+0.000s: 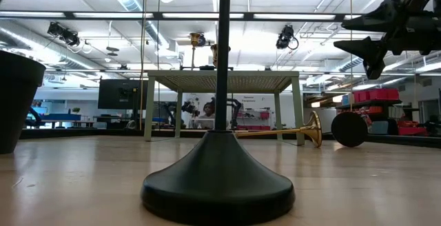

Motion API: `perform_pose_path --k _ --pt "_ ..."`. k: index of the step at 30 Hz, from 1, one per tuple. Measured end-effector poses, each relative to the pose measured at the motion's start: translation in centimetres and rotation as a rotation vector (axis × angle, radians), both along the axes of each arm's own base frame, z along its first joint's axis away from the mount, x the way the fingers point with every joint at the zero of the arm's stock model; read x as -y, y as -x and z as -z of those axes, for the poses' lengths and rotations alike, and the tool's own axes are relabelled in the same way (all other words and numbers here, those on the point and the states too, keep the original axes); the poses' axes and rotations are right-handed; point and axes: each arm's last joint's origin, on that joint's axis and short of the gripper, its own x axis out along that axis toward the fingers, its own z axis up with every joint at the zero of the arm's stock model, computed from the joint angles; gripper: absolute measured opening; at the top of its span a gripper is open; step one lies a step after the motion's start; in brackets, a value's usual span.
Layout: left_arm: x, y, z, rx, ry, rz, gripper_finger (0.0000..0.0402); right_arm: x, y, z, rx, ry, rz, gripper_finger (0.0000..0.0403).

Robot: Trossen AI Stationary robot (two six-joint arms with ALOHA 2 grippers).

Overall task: Pick & Place candle stick holders
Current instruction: Put the left black candle holder on the shelf

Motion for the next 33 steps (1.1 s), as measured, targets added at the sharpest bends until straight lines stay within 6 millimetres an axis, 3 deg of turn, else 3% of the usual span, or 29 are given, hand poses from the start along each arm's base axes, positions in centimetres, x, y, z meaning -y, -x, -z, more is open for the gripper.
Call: perform_pose_path --k 8,16,19,26,33 --pt "2.4 -6.0 2.3 -0.135 -0.102 -0.273 0.001 0.0 0.0 0.0 0.0 0.0 -0.001 0.0185" --pt "2.3 -9.0 4.9 -0.133 -0.085 -0.035 0.001 -0.1 0.0 0.0 0.001 -0.003 -0.027 0.0185" --pt "1.5 -10.9 6.3 -0.196 -0.031 0.002 0.001 -0.1 0.0 0.0 0.001 -0.002 -0.027 0.0185" --pt "-0.3 -18.1 9.1 -0.303 -0.058 0.06 0.001 -0.1 0.0 0.0 -0.002 0.001 -0.027 0.0185" --pt "-5.5 -20.5 9.8 -0.324 0.032 0.204 0.001 -0.1 0.0 0.1 -0.013 -0.007 -0.028 0.0185"
